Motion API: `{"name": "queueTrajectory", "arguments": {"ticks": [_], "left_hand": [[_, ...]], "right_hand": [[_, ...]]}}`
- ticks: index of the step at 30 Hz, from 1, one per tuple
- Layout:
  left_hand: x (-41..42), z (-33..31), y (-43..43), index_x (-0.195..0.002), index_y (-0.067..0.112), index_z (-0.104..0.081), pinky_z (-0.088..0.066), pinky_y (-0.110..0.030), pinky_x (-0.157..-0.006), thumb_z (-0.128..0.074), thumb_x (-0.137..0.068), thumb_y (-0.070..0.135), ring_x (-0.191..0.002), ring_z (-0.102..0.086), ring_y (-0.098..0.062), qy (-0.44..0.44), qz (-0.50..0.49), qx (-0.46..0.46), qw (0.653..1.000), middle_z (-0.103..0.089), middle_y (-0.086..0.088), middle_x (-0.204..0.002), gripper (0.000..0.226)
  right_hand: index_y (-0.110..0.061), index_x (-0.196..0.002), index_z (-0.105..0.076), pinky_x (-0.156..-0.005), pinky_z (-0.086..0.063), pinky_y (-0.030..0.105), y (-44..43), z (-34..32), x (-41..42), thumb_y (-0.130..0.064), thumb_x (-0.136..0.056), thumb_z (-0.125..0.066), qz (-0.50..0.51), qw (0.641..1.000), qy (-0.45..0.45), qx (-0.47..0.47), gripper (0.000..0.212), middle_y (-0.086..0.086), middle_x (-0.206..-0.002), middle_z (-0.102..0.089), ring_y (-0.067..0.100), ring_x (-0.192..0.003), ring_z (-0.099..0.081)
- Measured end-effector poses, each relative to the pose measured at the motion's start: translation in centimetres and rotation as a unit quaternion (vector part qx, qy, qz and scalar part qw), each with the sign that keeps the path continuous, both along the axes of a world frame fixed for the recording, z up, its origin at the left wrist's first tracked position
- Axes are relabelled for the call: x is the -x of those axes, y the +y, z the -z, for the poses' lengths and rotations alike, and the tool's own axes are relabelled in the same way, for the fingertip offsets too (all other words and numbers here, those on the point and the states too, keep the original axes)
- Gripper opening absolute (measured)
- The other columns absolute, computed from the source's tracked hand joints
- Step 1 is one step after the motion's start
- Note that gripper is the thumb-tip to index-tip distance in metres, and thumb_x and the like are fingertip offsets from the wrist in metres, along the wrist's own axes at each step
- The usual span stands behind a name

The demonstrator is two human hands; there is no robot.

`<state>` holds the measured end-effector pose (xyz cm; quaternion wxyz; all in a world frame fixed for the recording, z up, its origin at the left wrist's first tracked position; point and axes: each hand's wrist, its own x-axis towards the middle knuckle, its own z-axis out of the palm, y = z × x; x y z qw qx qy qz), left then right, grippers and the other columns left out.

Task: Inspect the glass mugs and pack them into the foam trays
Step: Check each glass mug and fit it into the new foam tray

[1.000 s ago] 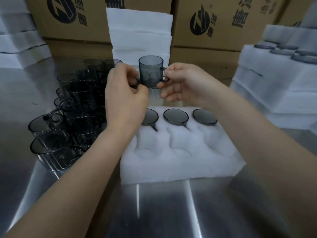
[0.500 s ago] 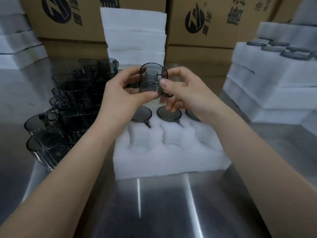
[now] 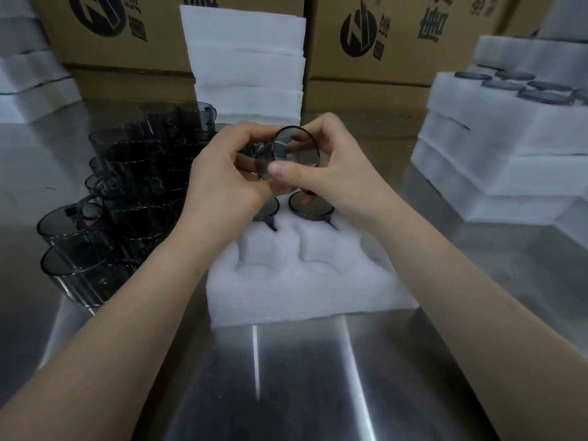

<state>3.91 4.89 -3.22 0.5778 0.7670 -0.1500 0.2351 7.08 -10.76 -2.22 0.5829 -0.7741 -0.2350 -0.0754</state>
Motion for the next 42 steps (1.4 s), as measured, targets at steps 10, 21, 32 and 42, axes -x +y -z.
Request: {"name": "queueTrajectory", "arguments": {"ticks": [10,21,32,42], "left_hand": [[-0.1,0.2,0.0,-0.095,0.046,-0.052,-0.049,-0.019,-0.074,-0.088,-0.062,0.012,-0.08,-0.054,-0.002,-0.044,-0.008,-0.077,0.996,-0.056,0.01,-0.106,0.06],[0.2,0.3,0.6,-0.106,0.042,-0.059,-0.054,-0.028,-0.078,-0.086,-0.067,0.019,-0.091,-0.062,-0.017,-0.037,0.004,0.01,0.999,-0.065,0.015,-0.112,0.052],[0.1,0.3,0.5,-0.098,0.045,-0.058,-0.046,-0.013,-0.065,-0.086,-0.067,0.022,-0.07,-0.052,-0.005,-0.027,-0.03,-0.002,0.999,-0.064,0.021,-0.101,0.048],[0.7,0.0,-0.2,-0.104,0.032,-0.056,-0.049,-0.025,-0.075,-0.085,-0.067,0.016,-0.085,-0.056,-0.014,-0.061,-0.032,-0.109,0.992,-0.059,0.003,-0.106,0.05]], "right_hand": [[-0.009,-0.079,-0.05,-0.061,-0.041,0.022,0.6,-0.8,0.6,-0.032,-0.09,-0.069,0.057,0.997,-0.012,-0.059,0.032,0.016,-0.076,-0.06,0.009,-0.066,-0.048],[-0.01,-0.128,-0.058,-0.066,-0.059,0.033,-1.7,-1.1,-0.7,-0.021,-0.102,-0.046,-0.148,0.96,0.184,-0.152,0.031,0.009,-0.114,-0.069,0.024,-0.079,-0.07],[-0.014,-0.114,-0.06,-0.067,-0.058,0.034,-1.3,-0.4,-0.7,-0.011,-0.076,-0.078,-0.135,0.979,0.12,-0.097,0.042,0.008,-0.107,-0.071,0.024,-0.083,-0.071],[-0.014,-0.083,-0.048,-0.057,-0.043,0.024,0.4,-0.3,0.1,-0.033,-0.081,-0.078,0.04,0.998,-0.001,-0.038,0.036,0.01,-0.08,-0.057,0.011,-0.069,-0.052]]}}
